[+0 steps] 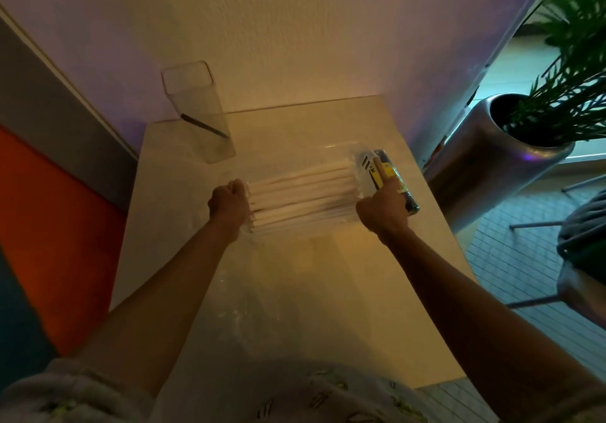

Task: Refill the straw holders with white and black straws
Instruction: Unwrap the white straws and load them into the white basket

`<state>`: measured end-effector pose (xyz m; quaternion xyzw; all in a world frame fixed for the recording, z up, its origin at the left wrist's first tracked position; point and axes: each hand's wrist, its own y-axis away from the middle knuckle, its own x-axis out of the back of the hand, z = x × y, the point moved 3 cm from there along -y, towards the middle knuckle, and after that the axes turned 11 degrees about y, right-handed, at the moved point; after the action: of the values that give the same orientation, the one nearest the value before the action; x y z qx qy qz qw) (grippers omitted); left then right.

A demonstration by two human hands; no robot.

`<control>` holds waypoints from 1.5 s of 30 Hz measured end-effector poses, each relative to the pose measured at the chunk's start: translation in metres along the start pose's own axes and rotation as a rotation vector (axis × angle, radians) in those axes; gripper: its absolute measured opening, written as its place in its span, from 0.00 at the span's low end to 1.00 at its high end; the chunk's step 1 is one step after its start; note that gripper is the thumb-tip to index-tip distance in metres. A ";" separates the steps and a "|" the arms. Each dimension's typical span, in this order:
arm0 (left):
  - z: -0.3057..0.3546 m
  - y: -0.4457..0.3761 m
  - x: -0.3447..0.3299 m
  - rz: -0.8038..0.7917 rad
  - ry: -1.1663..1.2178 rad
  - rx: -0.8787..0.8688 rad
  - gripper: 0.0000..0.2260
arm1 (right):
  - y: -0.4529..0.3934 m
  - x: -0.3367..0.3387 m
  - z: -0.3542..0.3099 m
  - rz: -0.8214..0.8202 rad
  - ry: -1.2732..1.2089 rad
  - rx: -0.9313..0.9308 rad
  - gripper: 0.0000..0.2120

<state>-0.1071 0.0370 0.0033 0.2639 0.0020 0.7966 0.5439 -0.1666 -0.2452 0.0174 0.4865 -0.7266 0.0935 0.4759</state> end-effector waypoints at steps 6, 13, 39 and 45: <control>0.022 -0.038 -0.005 -0.033 0.053 0.034 0.22 | -0.021 0.004 -0.025 0.027 -0.360 -0.073 0.20; 0.024 -0.060 -0.031 -0.217 0.236 0.047 0.18 | -0.066 0.013 -0.049 0.081 -0.474 -0.147 0.20; 0.016 -0.201 -0.126 -0.313 0.383 0.199 0.35 | -0.239 -0.051 -0.105 0.126 -0.501 -0.193 0.15; 0.009 -0.233 -0.146 -0.264 0.303 0.126 0.40 | -0.255 -0.051 -0.114 0.157 -0.528 -0.183 0.17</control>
<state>0.1374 0.0027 -0.1178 0.1720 0.1681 0.7471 0.6196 0.1086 -0.2746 -0.0455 0.3913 -0.8662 -0.0656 0.3036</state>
